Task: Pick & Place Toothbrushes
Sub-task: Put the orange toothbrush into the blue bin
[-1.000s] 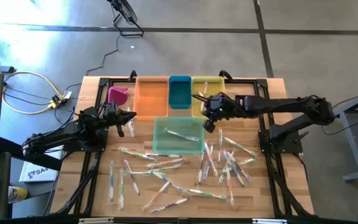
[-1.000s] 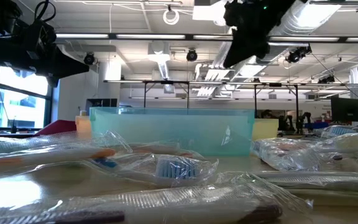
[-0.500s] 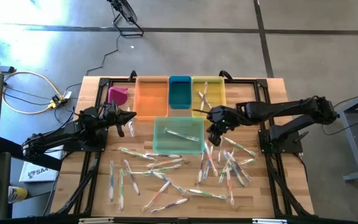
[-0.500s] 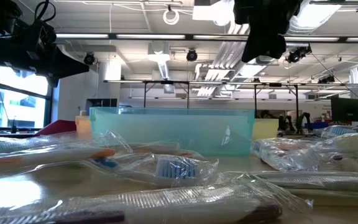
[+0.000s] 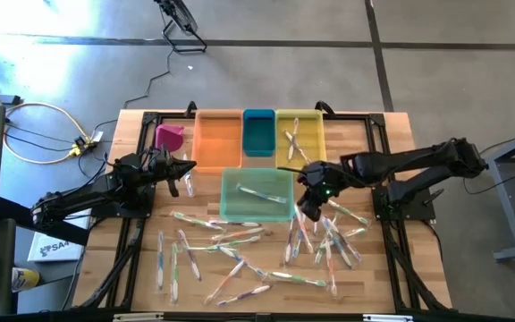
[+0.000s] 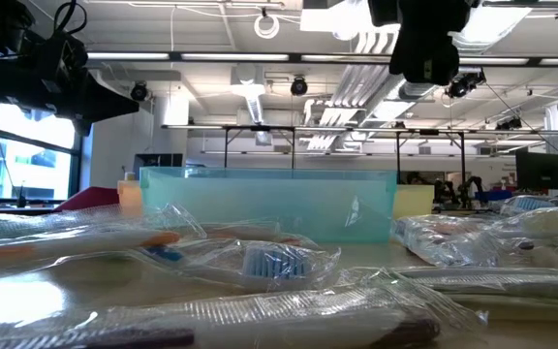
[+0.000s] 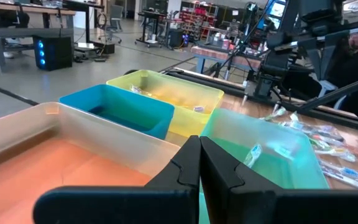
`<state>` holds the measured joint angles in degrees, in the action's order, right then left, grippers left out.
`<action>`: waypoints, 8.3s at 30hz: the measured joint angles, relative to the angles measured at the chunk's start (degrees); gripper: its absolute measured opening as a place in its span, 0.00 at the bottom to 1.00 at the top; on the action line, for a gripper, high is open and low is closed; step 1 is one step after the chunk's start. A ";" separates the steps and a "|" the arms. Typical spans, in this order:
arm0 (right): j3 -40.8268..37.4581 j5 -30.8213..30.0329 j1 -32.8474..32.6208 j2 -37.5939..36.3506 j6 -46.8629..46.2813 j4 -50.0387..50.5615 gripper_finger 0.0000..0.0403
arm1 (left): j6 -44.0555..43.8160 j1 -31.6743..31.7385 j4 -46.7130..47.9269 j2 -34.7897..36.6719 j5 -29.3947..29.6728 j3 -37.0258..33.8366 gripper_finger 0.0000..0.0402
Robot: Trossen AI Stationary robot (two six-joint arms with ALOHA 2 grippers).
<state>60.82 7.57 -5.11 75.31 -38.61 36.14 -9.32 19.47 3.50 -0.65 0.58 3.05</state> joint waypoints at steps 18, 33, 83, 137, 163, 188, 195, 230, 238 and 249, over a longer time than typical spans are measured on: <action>0.00 -6.11 -6.19 0.22 -8.23 5.11 0.32 | 0.00 0.00 0.69 -0.01 0.00 0.04 0.00; -0.02 -5.72 -9.03 10.62 -11.76 7.96 0.33 | 0.00 -0.01 0.76 0.00 0.00 0.04 0.00; -4.66 1.47 -9.19 23.68 -15.58 -0.64 0.33 | -0.02 0.00 0.91 -0.01 0.02 0.00 0.00; -4.52 -2.41 -9.07 27.49 -22.69 -2.95 0.10 | -0.26 -0.01 0.91 -0.02 -0.44 0.00 0.00; -4.74 -3.10 -7.53 22.80 -28.75 4.31 0.03 | -0.22 -0.01 0.91 -0.02 -0.55 0.00 0.00; -4.63 -9.54 2.92 4.99 -18.44 2.59 0.03 | 0.02 -0.01 0.60 -0.02 -0.15 -0.02 0.00; -4.63 -13.20 7.37 1.77 -9.72 -6.17 0.03 | 0.02 0.00 0.51 -0.02 -0.06 -0.02 0.00; -1.48 -20.33 20.66 10.24 21.37 -53.84 0.03 | 0.02 -0.01 -0.36 0.01 0.39 -0.09 0.00; 11.83 -19.35 21.68 19.38 25.32 -42.00 0.03 | 0.04 0.00 -0.36 -0.02 0.46 -0.09 0.00; 24.37 -15.29 28.16 31.14 27.55 -29.91 0.03 | 0.03 0.00 -0.36 0.00 0.53 -0.09 0.00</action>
<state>85.19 -7.72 23.05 106.45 -11.06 6.23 -9.29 19.48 3.14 -0.65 1.11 2.96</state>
